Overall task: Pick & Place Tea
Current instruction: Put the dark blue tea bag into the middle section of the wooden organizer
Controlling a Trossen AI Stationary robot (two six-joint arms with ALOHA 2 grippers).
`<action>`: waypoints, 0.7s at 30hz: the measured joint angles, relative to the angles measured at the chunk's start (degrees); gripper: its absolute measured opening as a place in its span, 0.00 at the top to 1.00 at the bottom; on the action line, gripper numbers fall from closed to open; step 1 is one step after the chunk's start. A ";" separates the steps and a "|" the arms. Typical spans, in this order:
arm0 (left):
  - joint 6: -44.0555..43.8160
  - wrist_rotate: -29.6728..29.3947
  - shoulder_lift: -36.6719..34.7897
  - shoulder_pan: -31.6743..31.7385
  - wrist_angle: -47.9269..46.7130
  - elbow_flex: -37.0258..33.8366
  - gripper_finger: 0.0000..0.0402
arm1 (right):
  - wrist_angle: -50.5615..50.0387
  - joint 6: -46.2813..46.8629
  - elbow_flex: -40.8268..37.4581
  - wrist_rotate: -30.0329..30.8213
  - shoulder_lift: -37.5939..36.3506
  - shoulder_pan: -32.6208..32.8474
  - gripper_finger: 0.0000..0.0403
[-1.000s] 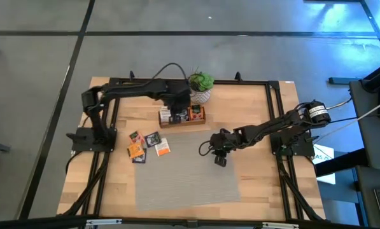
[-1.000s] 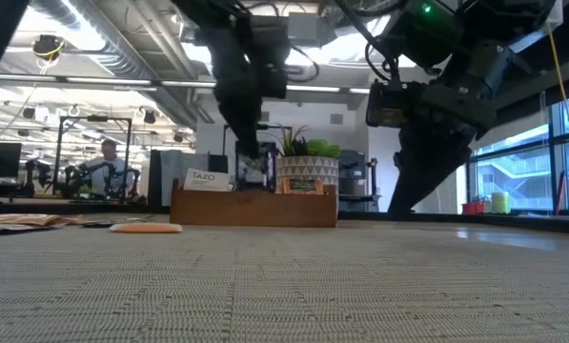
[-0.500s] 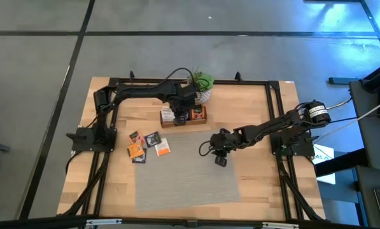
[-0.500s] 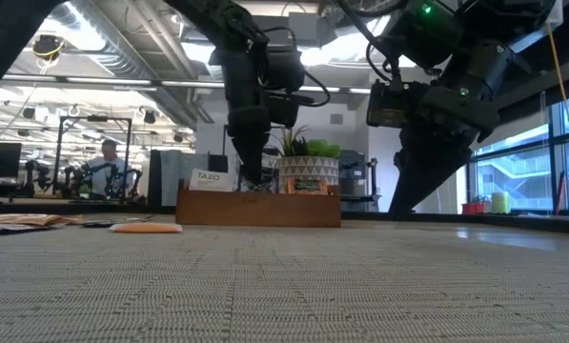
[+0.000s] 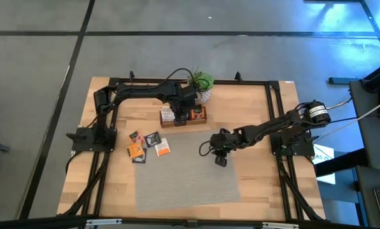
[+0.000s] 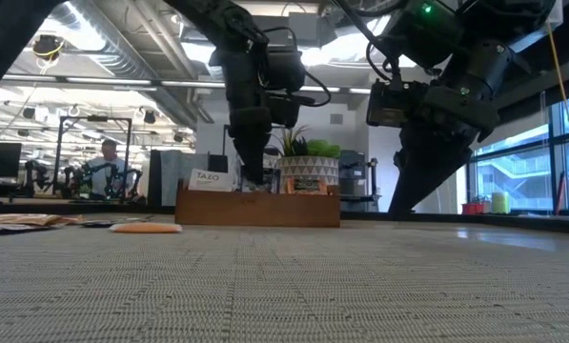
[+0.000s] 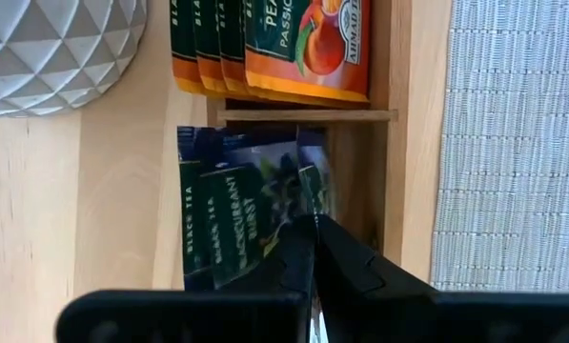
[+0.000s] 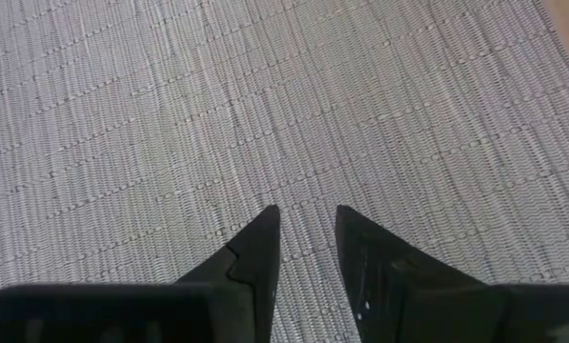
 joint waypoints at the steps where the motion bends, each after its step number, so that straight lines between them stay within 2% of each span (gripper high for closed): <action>1: -0.01 0.00 0.15 0.00 0.14 0.01 0.99 | 0.00 0.00 0.00 -0.02 0.00 0.00 0.73; 11: 0.50 -0.04 1.34 -0.03 0.77 0.00 0.98 | 0.00 -0.02 0.04 0.00 -0.02 0.00 0.73; 18: 0.91 -0.31 1.08 0.00 0.53 0.02 0.86 | 0.02 0.04 0.04 0.00 -0.03 0.02 0.73; 21: 0.92 -2.90 -0.12 0.03 -0.99 0.63 0.82 | 0.13 0.04 0.04 0.00 -0.03 0.00 0.73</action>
